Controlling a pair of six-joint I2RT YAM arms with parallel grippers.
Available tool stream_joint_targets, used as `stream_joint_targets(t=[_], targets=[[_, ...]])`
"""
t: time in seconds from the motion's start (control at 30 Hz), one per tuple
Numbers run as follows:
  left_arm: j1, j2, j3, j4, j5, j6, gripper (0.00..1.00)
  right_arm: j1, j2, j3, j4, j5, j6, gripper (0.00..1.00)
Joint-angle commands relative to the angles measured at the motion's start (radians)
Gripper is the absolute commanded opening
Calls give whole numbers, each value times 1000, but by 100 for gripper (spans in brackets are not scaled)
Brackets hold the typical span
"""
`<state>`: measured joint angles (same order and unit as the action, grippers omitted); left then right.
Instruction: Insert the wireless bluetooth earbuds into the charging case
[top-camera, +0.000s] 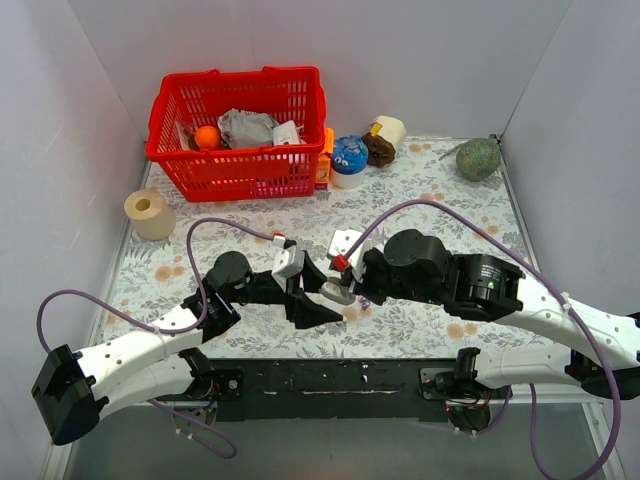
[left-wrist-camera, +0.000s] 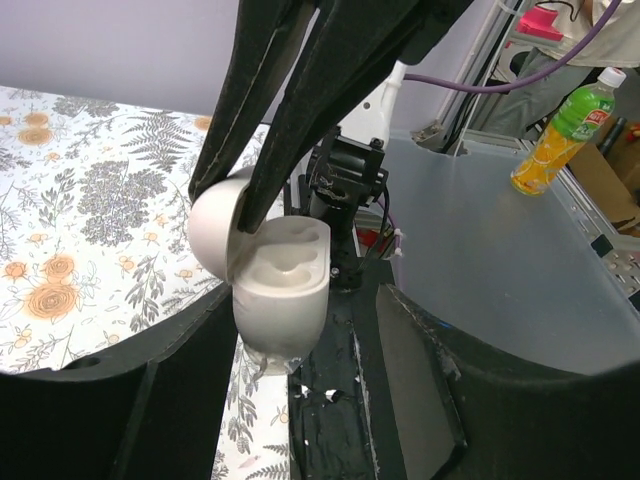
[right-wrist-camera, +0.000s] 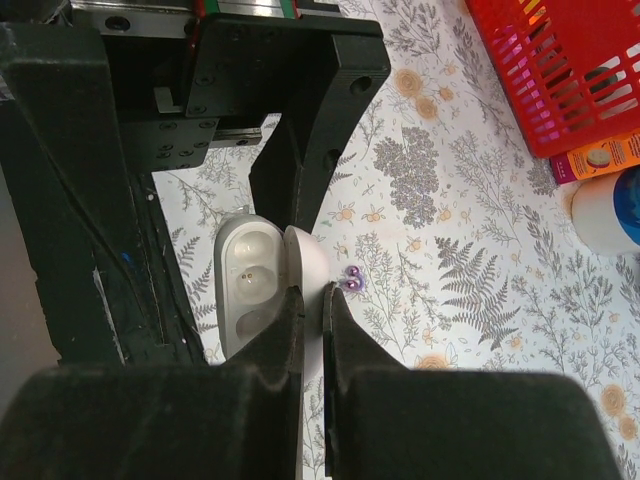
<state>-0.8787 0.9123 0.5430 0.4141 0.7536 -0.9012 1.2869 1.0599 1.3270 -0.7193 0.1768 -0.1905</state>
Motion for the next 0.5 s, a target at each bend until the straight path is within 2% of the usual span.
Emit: stream_joint_targets(t=[0.0,0.07,0.3,0.33,0.43,0.47], targets=[[6,-7,17,46,-3,-13,55,14,3,-5,77,15,-6,1],[6,-6,18,48,-8,-11,54,15,3,-8,83,18,-4,1],[6,10,20,51,-23,-7,41,22,2,-18,92,33,8,1],[6,10,18,52,-22,-7,36,23,0,-18,92,36,6,1],[6,13,18,55,-25,-5,32,25,-1,-20,92,44,10,1],[6,13,18,55,-25,-4,26,26,-3,-23,92,46,13,1]])
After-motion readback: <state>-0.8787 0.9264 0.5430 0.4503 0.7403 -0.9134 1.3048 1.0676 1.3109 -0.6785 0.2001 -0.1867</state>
